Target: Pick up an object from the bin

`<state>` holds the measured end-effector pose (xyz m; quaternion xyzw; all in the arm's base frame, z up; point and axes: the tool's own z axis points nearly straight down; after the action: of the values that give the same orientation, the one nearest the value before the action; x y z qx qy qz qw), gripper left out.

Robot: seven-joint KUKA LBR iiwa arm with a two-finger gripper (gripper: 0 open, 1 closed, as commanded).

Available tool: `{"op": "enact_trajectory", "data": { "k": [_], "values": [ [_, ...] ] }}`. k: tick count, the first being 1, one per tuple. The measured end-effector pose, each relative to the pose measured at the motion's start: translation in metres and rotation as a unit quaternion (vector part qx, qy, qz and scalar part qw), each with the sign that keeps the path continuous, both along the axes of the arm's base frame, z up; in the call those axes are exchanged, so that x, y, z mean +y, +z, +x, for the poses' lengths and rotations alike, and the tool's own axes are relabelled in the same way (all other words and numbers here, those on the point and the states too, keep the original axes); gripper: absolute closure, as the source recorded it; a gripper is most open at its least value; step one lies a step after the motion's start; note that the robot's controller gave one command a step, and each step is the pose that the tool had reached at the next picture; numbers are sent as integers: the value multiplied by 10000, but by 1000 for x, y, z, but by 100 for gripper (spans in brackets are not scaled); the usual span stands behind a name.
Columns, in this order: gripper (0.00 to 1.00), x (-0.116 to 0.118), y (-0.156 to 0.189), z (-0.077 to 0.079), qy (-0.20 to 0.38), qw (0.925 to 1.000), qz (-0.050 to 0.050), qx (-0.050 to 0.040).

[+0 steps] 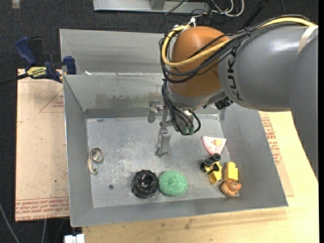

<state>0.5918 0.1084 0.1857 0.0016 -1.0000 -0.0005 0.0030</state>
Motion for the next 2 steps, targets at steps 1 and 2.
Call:
{"op": "enact_trajectory", "data": {
  "k": [1, 2],
  "values": [
    [0, -1, 5, 1, -13, 10000, 5, -36],
    [0, 8, -30, -11, -368, 9993, 5, -64]
  ]
}}
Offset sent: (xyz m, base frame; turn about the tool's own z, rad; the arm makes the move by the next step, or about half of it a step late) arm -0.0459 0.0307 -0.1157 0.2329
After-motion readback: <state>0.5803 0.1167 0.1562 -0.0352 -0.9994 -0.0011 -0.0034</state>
